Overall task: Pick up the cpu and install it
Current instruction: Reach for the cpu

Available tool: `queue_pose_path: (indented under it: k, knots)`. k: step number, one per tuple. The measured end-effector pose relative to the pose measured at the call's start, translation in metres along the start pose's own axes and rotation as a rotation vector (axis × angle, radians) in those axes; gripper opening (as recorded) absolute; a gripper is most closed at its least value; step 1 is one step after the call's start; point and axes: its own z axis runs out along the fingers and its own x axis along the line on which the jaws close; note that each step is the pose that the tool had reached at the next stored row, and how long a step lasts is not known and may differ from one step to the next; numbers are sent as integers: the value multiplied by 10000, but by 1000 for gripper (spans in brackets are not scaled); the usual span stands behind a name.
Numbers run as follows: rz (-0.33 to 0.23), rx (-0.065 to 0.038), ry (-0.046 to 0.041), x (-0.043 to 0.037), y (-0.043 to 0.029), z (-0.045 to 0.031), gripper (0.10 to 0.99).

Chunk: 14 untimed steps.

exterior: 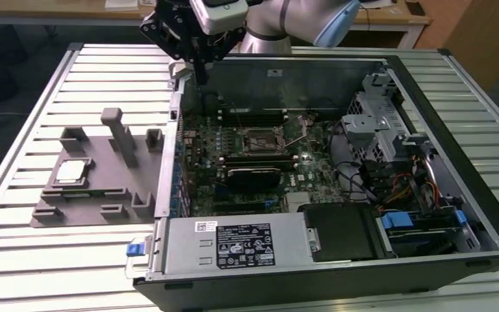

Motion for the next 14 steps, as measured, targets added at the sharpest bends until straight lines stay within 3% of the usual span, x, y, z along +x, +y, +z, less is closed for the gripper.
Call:
queue_pose_path:
  k: [14]
  knots:
    - [0,-62,-31,237,-19,-7,106]
